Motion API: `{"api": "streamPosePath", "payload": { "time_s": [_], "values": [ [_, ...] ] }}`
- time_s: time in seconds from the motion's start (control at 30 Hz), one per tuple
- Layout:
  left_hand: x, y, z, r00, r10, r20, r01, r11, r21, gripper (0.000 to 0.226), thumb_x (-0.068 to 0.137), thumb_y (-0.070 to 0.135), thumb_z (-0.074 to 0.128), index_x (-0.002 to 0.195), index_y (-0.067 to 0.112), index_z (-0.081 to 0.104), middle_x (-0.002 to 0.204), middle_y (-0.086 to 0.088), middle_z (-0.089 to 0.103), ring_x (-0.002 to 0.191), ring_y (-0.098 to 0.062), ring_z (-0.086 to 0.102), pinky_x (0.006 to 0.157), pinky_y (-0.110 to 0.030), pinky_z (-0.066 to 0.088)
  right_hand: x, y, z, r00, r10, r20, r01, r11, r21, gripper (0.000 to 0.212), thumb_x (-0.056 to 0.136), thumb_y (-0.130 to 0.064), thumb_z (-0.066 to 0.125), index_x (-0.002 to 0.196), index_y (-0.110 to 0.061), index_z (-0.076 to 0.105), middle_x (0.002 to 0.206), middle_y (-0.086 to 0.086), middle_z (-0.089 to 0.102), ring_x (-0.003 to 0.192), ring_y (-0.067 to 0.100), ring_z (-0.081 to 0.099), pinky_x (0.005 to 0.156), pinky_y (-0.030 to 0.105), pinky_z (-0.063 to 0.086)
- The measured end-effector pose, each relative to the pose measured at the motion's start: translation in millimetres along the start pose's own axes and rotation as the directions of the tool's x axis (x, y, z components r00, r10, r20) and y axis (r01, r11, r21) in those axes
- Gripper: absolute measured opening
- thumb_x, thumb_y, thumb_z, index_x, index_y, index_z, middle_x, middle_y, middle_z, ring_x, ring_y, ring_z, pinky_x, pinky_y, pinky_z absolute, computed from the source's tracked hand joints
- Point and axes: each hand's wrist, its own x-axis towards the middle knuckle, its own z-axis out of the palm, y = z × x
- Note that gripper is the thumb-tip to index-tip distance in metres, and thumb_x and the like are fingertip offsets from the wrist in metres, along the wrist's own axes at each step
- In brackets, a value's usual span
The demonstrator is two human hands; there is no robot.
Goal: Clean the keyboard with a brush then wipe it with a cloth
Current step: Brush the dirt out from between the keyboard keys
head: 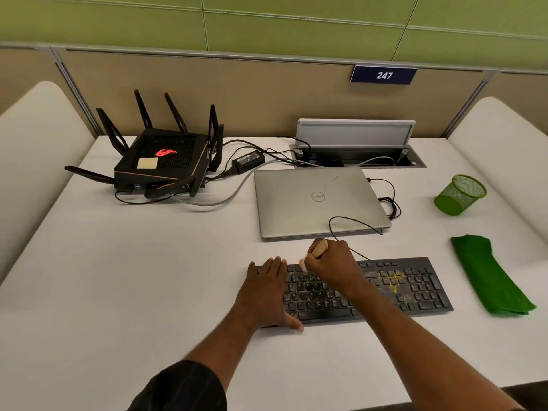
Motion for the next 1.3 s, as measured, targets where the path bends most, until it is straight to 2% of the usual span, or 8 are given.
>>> {"api": "streamPosePath", "payload": {
  "time_s": [0.17,0.27,0.4,0.5,0.73,0.93,1.2,1.3],
  "values": [
    [-1,-3,2,1.000,0.002,-0.025,-0.002,1.000,-0.004,0.145,0.061,0.097,0.056,0.161,0.008,0.001,0.170,-0.011,0.003,0.157,-0.028,0.003,0.125,-0.052,0.001,1,-8,0,0.998,0.027,-0.049,-0.022,0.995,0.099,0.007,0.086,-0.016,0.066,0.081,-0.016,0.071,0.069,-0.007,0.068,0.060,0.004,0.063,0.050,0.010,0.046],
    [0,-5,3,0.999,0.000,-0.033,0.000,1.000,-0.012,0.145,0.061,0.097,0.056,0.161,0.008,0.002,0.170,-0.012,0.004,0.157,-0.029,0.004,0.125,-0.052,0.001,2,-12,6,1.000,-0.008,-0.019,0.009,0.996,0.094,0.006,0.090,-0.019,0.065,0.087,-0.017,0.071,0.075,-0.004,0.070,0.066,0.006,0.065,0.055,0.011,0.048],
    [0,-6,5,0.999,-0.003,-0.041,0.002,1.000,-0.025,0.144,0.060,0.097,0.057,0.161,0.010,0.002,0.170,-0.011,0.004,0.157,-0.028,0.003,0.126,-0.051,0.001,2,-13,12,0.999,-0.013,0.034,0.012,0.999,0.036,0.007,0.086,-0.018,0.067,0.080,-0.015,0.068,0.071,-0.002,0.068,0.065,0.011,0.064,0.060,0.026,0.053],
    [-1,-6,6,0.999,-0.003,-0.047,0.002,1.000,-0.025,0.143,0.061,0.096,0.057,0.161,0.010,0.002,0.170,-0.011,0.004,0.157,-0.028,0.004,0.125,-0.050,0.000,4,-17,10,0.999,-0.004,0.045,0.004,1.000,0.006,0.006,0.083,-0.016,0.068,0.078,-0.013,0.068,0.069,0.000,0.067,0.064,0.015,0.065,0.060,0.028,0.053],
    [0,-6,6,0.999,-0.003,-0.049,0.002,1.000,-0.027,0.143,0.062,0.097,0.056,0.161,0.010,0.000,0.170,-0.011,0.002,0.157,-0.028,0.002,0.126,-0.051,-0.001,5,-17,9,1.000,-0.007,0.023,0.006,0.999,0.046,0.008,0.087,-0.017,0.065,0.082,-0.014,0.070,0.072,-0.003,0.068,0.064,0.008,0.063,0.058,0.020,0.051],
    [0,-7,7,0.998,0.002,-0.063,-0.004,0.999,-0.033,0.143,0.061,0.097,0.056,0.161,0.010,0.002,0.170,-0.011,0.003,0.157,-0.029,0.002,0.124,-0.051,-0.002,6,-19,8,1.000,0.011,0.028,-0.012,0.999,0.043,0.007,0.082,-0.013,0.067,0.074,-0.013,0.068,0.066,-0.001,0.066,0.056,0.008,0.058,0.053,0.019,0.047],
    [-2,-9,9,0.998,-0.006,-0.055,0.003,0.999,-0.047,0.143,0.062,0.096,0.057,0.161,0.010,-0.001,0.170,-0.012,0.000,0.157,-0.029,0.000,0.126,-0.048,-0.002,6,-19,8,0.999,0.011,0.046,-0.011,1.000,0.012,0.008,0.082,-0.014,0.068,0.075,-0.014,0.068,0.066,0.000,0.066,0.057,0.009,0.059,0.053,0.020,0.048],
    [-3,-10,10,0.998,-0.014,-0.057,0.011,0.998,-0.054,0.144,0.062,0.096,0.057,0.161,0.010,-0.002,0.170,-0.012,0.000,0.157,-0.029,-0.001,0.126,-0.047,-0.002,5,-21,8,1.000,0.020,0.002,-0.020,0.997,0.080,0.008,0.083,-0.013,0.066,0.076,-0.015,0.070,0.068,-0.003,0.068,0.057,0.005,0.061,0.051,0.013,0.045]
  ]
}}
